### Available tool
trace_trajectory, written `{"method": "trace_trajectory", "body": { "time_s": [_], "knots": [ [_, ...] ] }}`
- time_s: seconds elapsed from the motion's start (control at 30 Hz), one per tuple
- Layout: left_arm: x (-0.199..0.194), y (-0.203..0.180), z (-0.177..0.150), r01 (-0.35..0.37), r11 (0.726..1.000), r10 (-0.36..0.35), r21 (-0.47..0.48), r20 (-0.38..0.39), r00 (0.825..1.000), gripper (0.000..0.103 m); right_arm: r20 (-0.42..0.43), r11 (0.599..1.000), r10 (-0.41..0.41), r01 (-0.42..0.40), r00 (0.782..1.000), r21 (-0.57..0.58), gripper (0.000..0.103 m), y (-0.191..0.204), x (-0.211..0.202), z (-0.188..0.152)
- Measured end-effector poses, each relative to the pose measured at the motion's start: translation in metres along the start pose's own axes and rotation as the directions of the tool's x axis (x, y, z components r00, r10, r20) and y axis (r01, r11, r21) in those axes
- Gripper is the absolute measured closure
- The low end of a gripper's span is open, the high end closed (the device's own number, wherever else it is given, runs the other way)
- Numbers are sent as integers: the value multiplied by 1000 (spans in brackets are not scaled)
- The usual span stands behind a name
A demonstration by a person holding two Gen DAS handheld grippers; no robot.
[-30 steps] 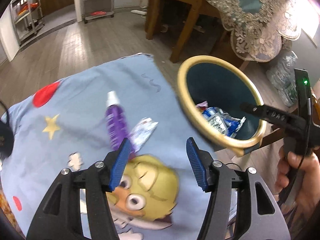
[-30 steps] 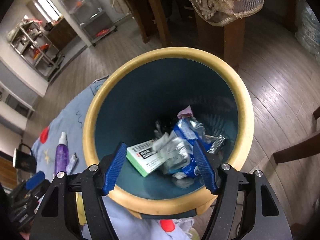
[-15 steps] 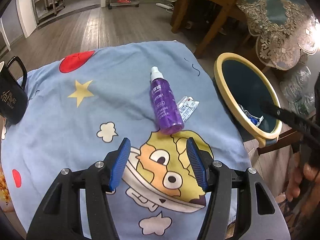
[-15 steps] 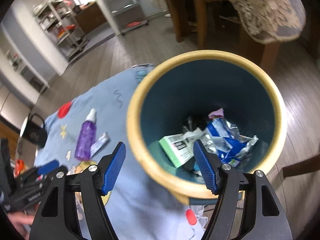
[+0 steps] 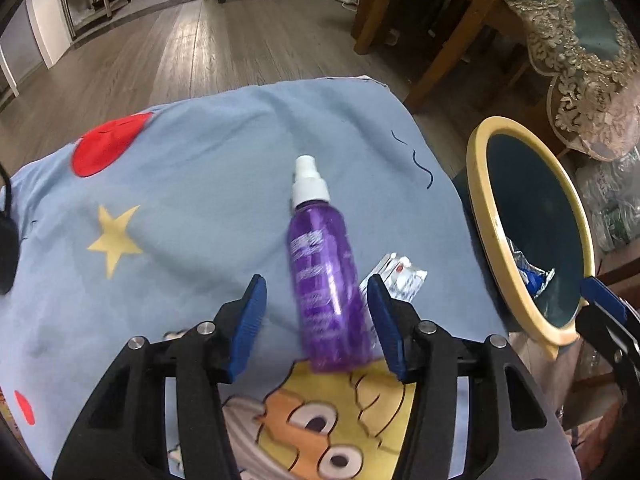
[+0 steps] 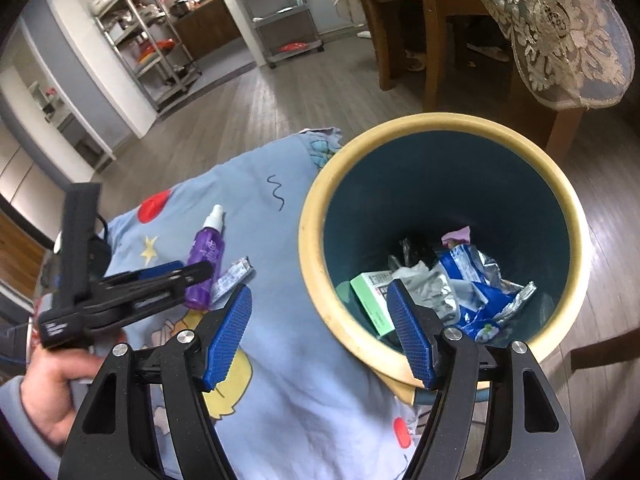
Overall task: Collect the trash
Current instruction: 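Move the left gripper to the purple spray bottle while the right approaches the white sachet, then grasp the purple spray bottle with the left gripper while the right grasps the white sachet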
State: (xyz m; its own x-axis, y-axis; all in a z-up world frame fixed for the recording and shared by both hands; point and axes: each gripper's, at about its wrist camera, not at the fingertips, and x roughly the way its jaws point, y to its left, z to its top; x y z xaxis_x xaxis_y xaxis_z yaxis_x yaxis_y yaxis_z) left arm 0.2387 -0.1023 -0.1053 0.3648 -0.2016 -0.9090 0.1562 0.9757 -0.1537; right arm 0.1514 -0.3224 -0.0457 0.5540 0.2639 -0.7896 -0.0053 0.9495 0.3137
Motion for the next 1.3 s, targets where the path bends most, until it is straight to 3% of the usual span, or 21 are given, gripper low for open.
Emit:
{"method": "trace_trajectory", "body": {
  "time_s": [0.07,0.27,0.77,0.97,1.3],
  "knots": [
    [8,-3,3,-4,1000,4,5,-24,1000,64,-1,1000,4,-4,1000,1,32,2,1,0],
    [13,-2,5,-15,1000,16,23,-27,1000,71,-14,1000,20,-20,1000,-22,32,14,7,1],
    [-33,63,-39,-22,1000,22,-6,4,1000,71,-101,988,50,-64,994,-142,32,74,40,-8],
    [-46,84,-64,-31,999,31,20,-21,999,71,-155,985,11,-38,988,-171,32,96,69,-10],
    [-53,99,-91,-32,999,32,-4,-15,999,71,-177,991,-50,26,983,-134,32,97,106,-7]
  ]
}}
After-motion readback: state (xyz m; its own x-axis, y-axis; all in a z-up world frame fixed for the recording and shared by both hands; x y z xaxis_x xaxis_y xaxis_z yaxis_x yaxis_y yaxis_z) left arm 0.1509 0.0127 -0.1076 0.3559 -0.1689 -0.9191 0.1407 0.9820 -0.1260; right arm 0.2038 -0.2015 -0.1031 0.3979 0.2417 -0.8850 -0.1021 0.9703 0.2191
